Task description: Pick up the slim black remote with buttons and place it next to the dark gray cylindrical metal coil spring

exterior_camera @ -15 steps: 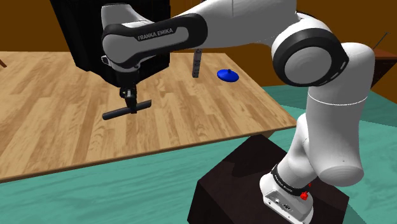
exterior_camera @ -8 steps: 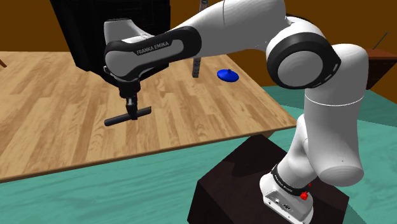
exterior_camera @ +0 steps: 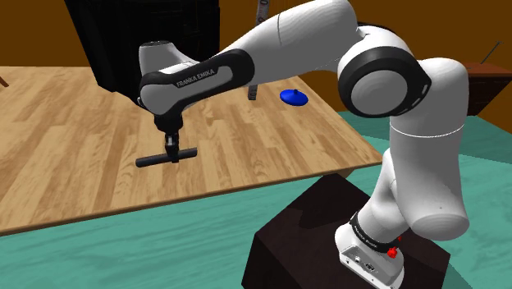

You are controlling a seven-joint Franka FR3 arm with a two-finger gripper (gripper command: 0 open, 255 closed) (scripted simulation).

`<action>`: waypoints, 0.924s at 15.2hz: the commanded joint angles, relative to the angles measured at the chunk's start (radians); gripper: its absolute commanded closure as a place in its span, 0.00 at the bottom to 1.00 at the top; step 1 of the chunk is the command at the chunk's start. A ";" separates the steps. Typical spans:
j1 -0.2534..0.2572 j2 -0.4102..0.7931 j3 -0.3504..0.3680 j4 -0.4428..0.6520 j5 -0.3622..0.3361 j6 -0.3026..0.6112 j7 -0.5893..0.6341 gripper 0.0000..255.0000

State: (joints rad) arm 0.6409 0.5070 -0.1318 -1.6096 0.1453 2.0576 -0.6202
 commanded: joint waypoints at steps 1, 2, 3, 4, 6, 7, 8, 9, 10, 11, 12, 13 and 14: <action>0.000 0.005 0.000 0.000 0.001 0.005 0.000 1.00; 0.000 0.005 0.000 0.000 0.001 0.005 0.000 1.00; 0.000 0.005 0.000 0.000 0.001 0.005 0.000 1.00; 0.000 0.005 0.000 0.000 0.001 0.005 0.000 1.00; 0.000 0.005 0.000 0.000 0.001 0.005 0.000 1.00; 0.000 0.005 0.000 0.000 0.001 0.005 0.000 0.00; 0.000 0.005 0.000 0.000 0.001 0.005 0.000 0.00; 0.000 0.005 0.000 0.000 0.001 0.005 0.000 0.00; 0.000 0.005 0.000 0.000 0.001 0.005 0.000 0.00; 0.000 0.005 0.000 0.000 0.001 0.005 0.000 0.00; 0.000 0.005 0.000 0.000 0.001 0.005 0.000 0.00; -0.001 -0.007 -0.002 0.016 -0.002 -0.023 0.002 0.00; -0.002 -0.018 -0.003 0.034 -0.005 -0.051 0.004 0.00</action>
State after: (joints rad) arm 0.6398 0.4960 -0.1337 -1.5932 0.1426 2.0303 -0.6184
